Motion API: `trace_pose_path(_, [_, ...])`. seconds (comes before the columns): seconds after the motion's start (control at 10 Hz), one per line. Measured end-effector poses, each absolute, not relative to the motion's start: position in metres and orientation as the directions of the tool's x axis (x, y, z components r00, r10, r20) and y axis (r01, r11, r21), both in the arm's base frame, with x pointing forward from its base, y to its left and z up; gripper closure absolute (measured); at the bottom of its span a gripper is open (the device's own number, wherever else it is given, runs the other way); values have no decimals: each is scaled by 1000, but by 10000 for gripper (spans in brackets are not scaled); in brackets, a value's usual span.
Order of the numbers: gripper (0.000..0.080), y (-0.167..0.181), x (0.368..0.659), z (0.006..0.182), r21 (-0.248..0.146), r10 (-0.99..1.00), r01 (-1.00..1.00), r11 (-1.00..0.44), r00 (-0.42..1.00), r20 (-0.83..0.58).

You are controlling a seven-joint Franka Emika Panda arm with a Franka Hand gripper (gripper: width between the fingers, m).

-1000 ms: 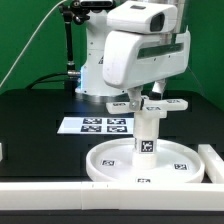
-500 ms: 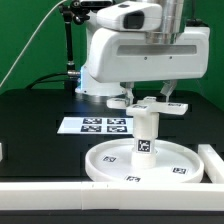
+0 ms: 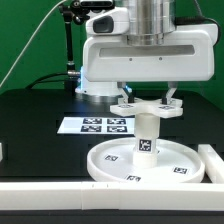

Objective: Assemble round table

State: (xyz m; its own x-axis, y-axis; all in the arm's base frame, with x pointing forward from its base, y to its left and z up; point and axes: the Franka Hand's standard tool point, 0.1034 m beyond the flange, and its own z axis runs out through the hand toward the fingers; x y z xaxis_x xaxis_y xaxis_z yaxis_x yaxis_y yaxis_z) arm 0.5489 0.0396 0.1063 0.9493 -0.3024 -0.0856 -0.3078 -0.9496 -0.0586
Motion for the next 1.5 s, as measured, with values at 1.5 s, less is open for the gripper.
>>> trace_pose_path(1.5, [351, 39, 553, 103, -21, -986, -1000, -6, 9, -168])
